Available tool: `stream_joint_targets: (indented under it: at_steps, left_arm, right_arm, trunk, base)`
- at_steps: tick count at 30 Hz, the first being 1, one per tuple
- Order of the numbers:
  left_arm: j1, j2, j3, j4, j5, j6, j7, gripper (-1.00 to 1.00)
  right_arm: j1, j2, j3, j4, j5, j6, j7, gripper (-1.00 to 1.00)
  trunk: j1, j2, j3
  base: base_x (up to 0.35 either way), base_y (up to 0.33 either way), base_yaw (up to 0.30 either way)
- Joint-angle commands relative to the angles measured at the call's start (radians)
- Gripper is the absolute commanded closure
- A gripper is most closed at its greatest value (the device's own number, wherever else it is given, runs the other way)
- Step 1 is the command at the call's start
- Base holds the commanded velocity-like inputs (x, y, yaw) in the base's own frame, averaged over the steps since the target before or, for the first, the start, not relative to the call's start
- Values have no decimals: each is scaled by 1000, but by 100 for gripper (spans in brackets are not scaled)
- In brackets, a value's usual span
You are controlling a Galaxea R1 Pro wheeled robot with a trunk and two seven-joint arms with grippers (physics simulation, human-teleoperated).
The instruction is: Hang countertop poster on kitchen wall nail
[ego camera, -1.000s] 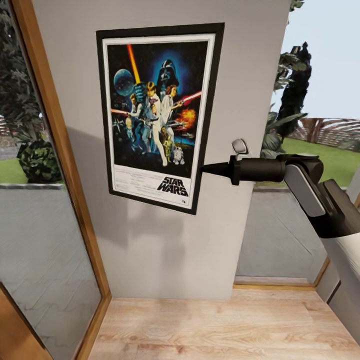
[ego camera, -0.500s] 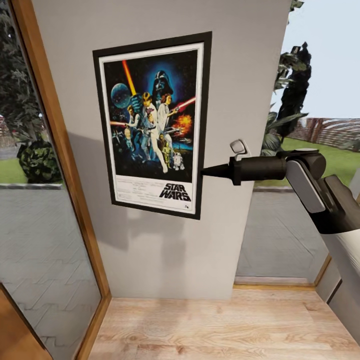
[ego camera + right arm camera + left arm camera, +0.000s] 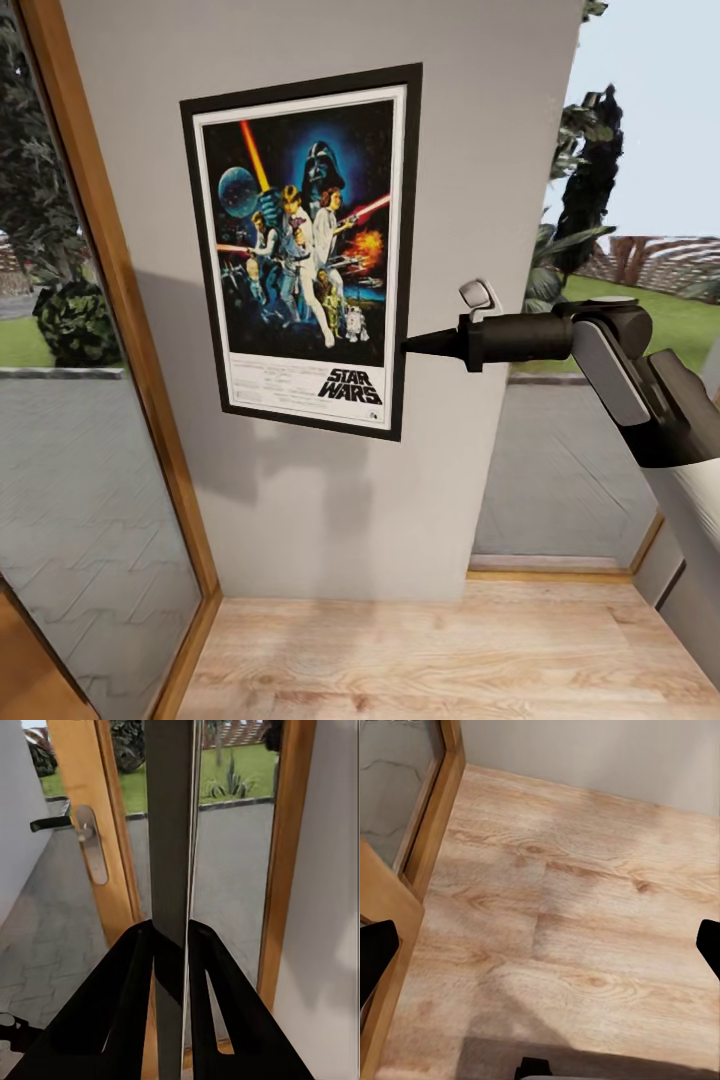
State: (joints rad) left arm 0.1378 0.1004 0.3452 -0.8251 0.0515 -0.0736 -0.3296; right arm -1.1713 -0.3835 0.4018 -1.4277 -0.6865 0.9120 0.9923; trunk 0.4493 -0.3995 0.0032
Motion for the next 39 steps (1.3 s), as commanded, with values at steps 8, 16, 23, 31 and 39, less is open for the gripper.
stream_joint_targets:
  at_steps: [8, 16, 23, 31, 39]
  left_arm:
    - [0, 0, 3, 0, 5, 0, -6, -100]
    - [0, 0, 3, -1, 5, 1, -6, -100]
    - [0, 0, 4, -1, 6, 1, -6, -100]
    - [0, 0, 5, -2, 5, 1, -6, -100]
    - [0, 1, 5, -2, 5, 1, -6, -100]
  right_arm:
    - [-1, -1, 1, 0, -5, 5, 2, 100]
    - [-1, -2, 1, -1, -5, 2, 27, 100]
    - [0, -1, 1, 0, -5, 0, 50, 100]
    - [1, 0, 2, 0, -5, -1, 52, 100]
    - [0, 0, 2, 0, -5, -1, 52, 100]
  trunk:
    - [1, 0, 0]
    - [1, 0, 0]
    - [1, 0, 0]
    - [1, 0, 0]
    - [1, 0, 0]
  base:
    - [279, 0, 0]
    - [329, 0, 0]
    - [209, 0, 0]
    - [25, 0, 0]
    - [230, 0, 0]
